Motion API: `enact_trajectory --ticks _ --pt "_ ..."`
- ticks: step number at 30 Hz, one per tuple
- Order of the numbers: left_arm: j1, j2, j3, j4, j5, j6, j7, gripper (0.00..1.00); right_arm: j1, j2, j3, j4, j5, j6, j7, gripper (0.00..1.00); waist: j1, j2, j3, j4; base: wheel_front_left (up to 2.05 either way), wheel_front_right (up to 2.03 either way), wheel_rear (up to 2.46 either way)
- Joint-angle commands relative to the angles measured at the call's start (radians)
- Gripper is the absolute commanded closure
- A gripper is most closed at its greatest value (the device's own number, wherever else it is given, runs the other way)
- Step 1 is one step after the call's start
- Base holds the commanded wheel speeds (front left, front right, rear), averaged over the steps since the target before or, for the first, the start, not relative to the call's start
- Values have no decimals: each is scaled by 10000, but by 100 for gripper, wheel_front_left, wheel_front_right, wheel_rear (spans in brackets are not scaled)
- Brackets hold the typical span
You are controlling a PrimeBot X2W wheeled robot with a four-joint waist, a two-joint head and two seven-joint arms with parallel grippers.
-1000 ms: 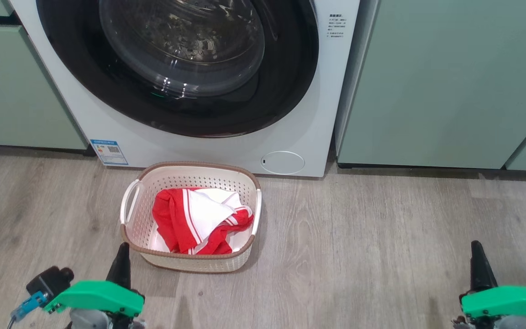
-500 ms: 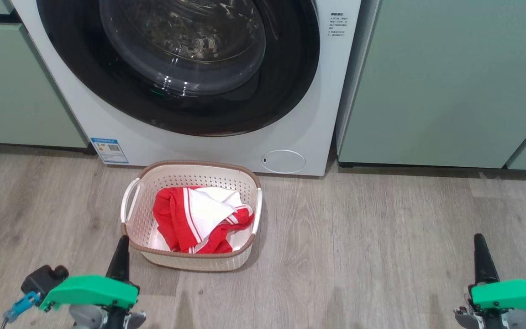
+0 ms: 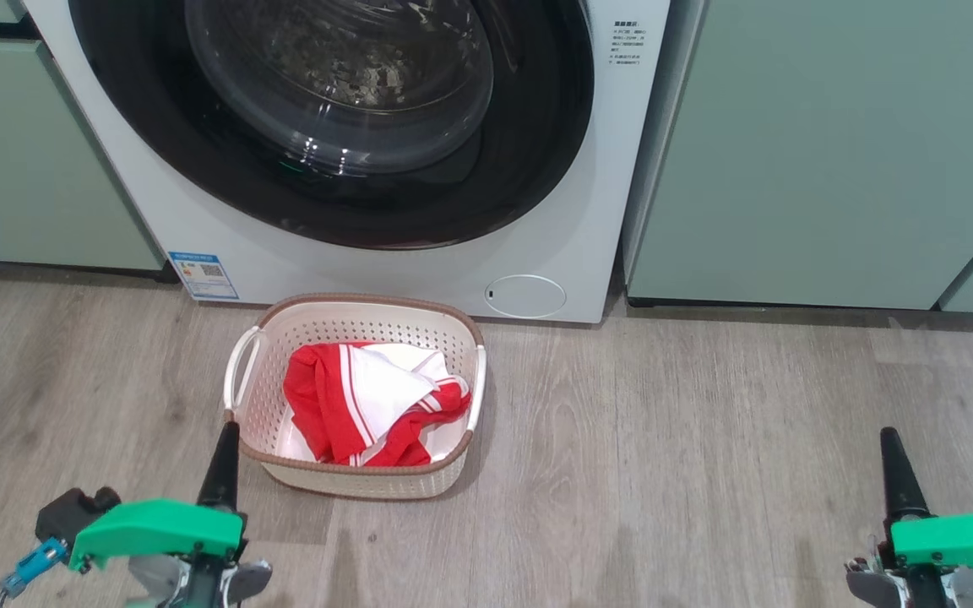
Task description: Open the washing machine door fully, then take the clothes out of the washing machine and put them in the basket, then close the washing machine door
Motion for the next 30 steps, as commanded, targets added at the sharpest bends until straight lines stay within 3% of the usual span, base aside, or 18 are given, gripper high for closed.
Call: enact_trajectory --ticks 1,30 --pt "-436 68 277 -416 -306 5 81 100 -496 -118 104 -426 314 -5 87 100 0 0 5 3 0 0 0" --pt "-429 -74 562 -1308 -3272 7 901 100 -635 -140 -38 -840 3282 -7 911 100 0 0 90 49 0 0 0"
